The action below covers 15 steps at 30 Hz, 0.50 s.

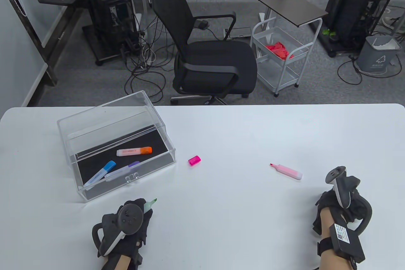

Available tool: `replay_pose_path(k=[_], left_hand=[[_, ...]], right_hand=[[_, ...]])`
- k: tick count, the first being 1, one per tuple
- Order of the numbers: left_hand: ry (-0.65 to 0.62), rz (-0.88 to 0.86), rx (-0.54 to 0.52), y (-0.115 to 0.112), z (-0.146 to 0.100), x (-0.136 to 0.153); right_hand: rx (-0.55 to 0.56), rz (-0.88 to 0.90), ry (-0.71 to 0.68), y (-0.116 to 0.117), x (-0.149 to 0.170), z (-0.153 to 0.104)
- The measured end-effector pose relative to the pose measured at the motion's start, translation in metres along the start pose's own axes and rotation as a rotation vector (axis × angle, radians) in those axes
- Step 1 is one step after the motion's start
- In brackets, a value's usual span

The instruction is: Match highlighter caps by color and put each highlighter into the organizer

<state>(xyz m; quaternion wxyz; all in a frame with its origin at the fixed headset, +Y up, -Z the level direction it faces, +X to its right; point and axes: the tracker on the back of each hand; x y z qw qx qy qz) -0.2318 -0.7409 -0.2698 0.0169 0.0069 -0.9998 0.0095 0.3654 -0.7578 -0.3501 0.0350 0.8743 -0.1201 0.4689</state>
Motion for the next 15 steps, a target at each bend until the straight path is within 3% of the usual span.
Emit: replay_pose_path(k=[5,9,15], left_hand=[[0.003,0.001,0.003,0.000,0.000,0.001],[0.000,0.010,0.010,-0.001,0.000,0.000],[-0.017,0.026,0.011,-0.001,0.000,-0.006]], right_hand=[[0.012,0.054,-0.024,-0.002,0.005,-0.002],[0.006,0.177,-0.128,-0.011,0.002,-0.011],[-0.133,0.301,-0.283,-0.020,-0.012,-0.030]])
Point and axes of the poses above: the tracker on the back of each hand, its own x axis roughly to the little-finger side, its own z axis roughly from the wrist to the fingertips, y = z × x, and after that the axes turned 14 degrees about z, right-handed
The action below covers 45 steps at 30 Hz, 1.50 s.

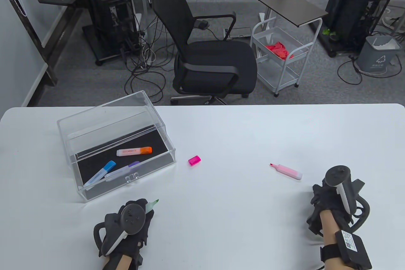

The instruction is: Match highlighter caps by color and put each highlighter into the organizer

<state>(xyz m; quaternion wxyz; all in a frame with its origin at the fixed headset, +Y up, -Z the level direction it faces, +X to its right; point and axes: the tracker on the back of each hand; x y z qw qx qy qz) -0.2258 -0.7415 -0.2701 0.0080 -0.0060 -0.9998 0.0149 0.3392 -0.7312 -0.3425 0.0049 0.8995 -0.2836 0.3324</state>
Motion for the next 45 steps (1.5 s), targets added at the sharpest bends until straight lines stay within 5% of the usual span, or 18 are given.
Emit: replay_pose_path(k=[10,21,33,45], left_hand=[[-0.025,0.065,0.011,-0.003,0.002,-0.010],[-0.070,0.089,0.023,-0.004,0.002,-0.020],[-0.104,0.104,0.028,-0.006,0.002,-0.023],[-0.173,0.134,0.033,-0.007,-0.001,-0.036]], right_hand=[[-0.099,0.038,-0.211,0.024,-0.037,-0.040],[-0.324,0.087,-0.659,0.065,-0.103,-0.108],[-0.411,0.038,-0.880,0.093,-0.150,-0.184],[-0.483,0.148,-0.961,0.121,-0.163,-0.231]])
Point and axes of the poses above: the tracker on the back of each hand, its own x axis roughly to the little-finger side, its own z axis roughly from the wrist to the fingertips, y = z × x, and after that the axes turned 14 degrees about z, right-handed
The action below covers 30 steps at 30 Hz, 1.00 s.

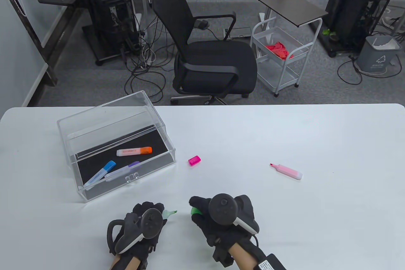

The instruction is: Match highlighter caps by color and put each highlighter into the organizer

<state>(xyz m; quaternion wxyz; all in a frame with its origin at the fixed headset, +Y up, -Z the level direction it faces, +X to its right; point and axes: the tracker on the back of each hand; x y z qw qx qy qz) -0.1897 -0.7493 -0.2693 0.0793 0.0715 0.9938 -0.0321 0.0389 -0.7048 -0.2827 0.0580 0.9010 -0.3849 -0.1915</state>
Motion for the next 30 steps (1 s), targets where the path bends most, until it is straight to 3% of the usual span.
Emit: replay_pose_path(k=[7,21,30], left_hand=[[-0.063,-0.008,-0.024,0.005,-0.005,-0.011],[-0.133,-0.023,-0.076,0.014,-0.011,-0.029],[-0.226,-0.066,-0.120,0.022,-0.016,-0.028]], right_hand=[[-0.001,0.106,-0.030,0.013,0.008,-0.005],[-0.036,0.071,-0.092,0.025,0.002,-0.006],[-0.174,0.160,-0.186,0.037,0.007,-0.006]])
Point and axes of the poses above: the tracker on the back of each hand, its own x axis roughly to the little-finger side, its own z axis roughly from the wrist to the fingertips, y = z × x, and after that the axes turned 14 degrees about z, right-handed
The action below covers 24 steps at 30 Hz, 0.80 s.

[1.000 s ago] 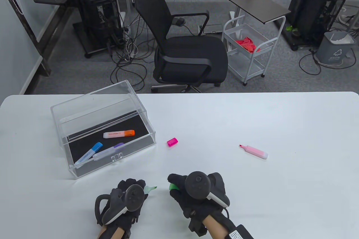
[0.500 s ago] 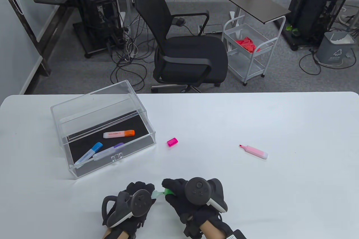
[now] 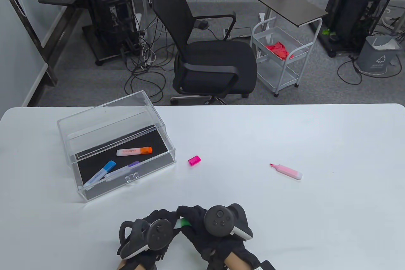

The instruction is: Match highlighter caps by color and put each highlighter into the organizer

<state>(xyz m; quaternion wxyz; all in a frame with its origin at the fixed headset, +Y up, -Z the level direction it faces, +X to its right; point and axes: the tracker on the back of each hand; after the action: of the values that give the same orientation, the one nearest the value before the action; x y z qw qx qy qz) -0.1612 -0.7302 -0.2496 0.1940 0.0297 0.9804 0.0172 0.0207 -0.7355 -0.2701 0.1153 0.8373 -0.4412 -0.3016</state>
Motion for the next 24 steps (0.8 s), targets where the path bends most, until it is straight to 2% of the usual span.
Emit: replay_pose_path(k=[3,10,13,17,21,24], left_hand=[[-0.023,-0.017,-0.003,0.003,-0.001,-0.001],[-0.030,-0.023,-0.024,0.009,-0.005,-0.003],[-0.040,-0.019,-0.002,0.008,-0.005,-0.004],[-0.035,-0.011,0.004,0.007,-0.005,-0.004],[0.003,0.001,0.015,0.007,-0.003,-0.003],[0.040,0.051,0.035,0.003,0.000,-0.003]], right_hand=[[-0.032,-0.011,-0.009,0.002,-0.001,0.000],[-0.031,-0.121,-0.060,0.004,-0.014,-0.001],[-0.059,-0.174,-0.053,0.008,-0.015,-0.001],[-0.053,-0.158,-0.046,0.009,-0.013,-0.002],[0.013,-0.128,-0.010,0.007,-0.010,-0.003],[0.017,-0.151,0.121,0.006,-0.006,-0.003]])
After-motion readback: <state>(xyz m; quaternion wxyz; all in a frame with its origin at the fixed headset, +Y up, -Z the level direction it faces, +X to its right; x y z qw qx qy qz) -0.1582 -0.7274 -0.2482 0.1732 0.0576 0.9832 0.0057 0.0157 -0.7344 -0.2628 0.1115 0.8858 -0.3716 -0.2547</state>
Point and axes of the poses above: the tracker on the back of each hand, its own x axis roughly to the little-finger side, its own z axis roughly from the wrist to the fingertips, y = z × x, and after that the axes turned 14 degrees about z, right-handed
